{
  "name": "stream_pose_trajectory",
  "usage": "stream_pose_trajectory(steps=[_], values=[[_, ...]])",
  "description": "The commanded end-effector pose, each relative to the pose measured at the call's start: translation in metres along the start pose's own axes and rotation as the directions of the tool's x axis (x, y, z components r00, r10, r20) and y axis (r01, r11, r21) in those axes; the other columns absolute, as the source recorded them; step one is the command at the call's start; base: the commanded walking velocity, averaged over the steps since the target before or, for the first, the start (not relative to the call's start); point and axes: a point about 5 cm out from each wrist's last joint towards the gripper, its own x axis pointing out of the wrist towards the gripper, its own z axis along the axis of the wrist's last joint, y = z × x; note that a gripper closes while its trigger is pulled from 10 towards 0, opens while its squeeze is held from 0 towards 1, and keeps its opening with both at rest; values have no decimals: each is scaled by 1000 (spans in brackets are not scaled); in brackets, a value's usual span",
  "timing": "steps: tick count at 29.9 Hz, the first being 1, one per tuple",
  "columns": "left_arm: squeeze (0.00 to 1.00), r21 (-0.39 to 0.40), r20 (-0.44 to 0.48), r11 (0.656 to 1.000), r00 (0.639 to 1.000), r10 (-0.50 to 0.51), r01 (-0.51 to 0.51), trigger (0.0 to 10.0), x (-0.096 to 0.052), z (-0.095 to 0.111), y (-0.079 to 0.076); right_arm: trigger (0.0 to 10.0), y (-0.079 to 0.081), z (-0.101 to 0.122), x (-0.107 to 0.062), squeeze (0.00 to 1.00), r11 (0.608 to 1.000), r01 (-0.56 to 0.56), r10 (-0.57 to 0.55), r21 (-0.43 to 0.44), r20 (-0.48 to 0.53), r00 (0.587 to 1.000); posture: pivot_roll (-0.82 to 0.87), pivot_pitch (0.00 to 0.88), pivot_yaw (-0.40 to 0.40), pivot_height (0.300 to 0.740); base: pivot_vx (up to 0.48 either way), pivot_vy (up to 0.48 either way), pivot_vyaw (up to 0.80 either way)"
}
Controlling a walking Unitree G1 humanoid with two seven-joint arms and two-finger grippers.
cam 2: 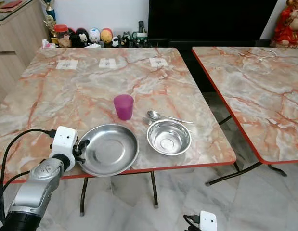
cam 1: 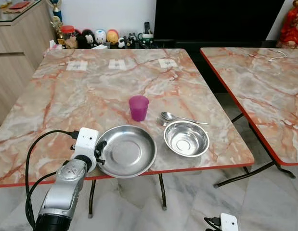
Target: Setting the table
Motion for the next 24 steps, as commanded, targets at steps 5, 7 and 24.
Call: stream_pose_trajectory(steps=[5, 7, 24], values=[[0, -51, -41, 998, 999, 34, -36, 10000, 0, 11, 6, 10000, -1, -1, 0, 0, 1000, 8, -8, 8, 0, 1000, 153, 33, -81, 740, 0, 0, 0], [0, -47, -56, 998, 998, 41, -44, 10000, 0, 13, 7, 10000, -1, -1, 0, 0, 1000, 8, -8, 9, 0, 1000, 161, 34, -78, 740, 0, 0, 0], [0, 31, -119, 999, 993, -3, 7, 3529, 2, 6, -3, 10000, 0, -1, 0, 0, 999, 17, -18, 30, 4, 1000, 162, 30, -75, 740, 0, 0, 0]])
